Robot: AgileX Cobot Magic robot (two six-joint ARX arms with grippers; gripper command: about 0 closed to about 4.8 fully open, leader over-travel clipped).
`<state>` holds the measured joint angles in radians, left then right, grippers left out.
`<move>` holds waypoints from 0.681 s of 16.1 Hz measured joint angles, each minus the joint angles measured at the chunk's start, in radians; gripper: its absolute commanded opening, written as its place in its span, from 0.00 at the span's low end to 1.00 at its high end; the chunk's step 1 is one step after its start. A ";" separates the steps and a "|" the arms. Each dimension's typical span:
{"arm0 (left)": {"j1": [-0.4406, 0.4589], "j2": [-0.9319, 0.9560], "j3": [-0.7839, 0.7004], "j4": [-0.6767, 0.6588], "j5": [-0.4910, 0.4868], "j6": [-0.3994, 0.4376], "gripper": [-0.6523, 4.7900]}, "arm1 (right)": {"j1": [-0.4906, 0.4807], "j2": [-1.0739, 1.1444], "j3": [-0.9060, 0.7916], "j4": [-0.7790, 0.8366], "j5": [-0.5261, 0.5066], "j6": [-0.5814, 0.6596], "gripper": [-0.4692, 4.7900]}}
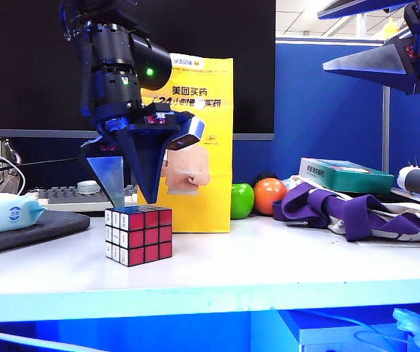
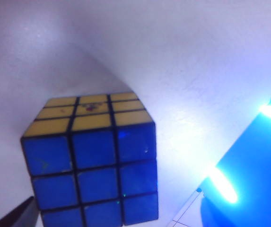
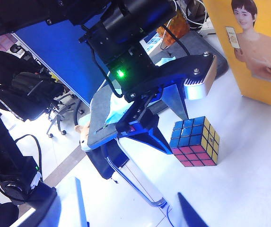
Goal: Pick up the Rubik's Cube and throw it into the yellow paper bag.
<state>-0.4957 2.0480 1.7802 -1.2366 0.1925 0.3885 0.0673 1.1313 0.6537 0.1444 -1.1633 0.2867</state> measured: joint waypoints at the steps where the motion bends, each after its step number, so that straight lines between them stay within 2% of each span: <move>1: -0.002 0.000 0.000 0.002 -0.001 0.000 1.00 | 0.000 0.000 0.000 0.000 0.000 0.000 0.69; 4: -0.001 0.004 0.058 -0.011 -0.022 0.000 1.00 | 0.000 0.000 0.000 0.000 0.000 0.000 0.69; 6: -0.003 0.003 0.161 -0.041 -0.024 -0.008 1.00 | 0.000 0.000 0.000 0.006 0.000 0.000 0.69; 8: -0.021 -0.011 0.282 -0.089 -0.025 -0.048 1.00 | 0.000 0.000 0.000 0.024 0.000 0.001 0.69; 11: -0.038 -0.083 0.381 -0.095 -0.038 -0.089 1.00 | -0.001 0.000 0.000 0.088 -0.011 0.042 0.69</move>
<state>-0.5339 1.9648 2.1616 -1.3319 0.1547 0.2996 0.0662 1.1313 0.6537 0.2321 -1.1740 0.3290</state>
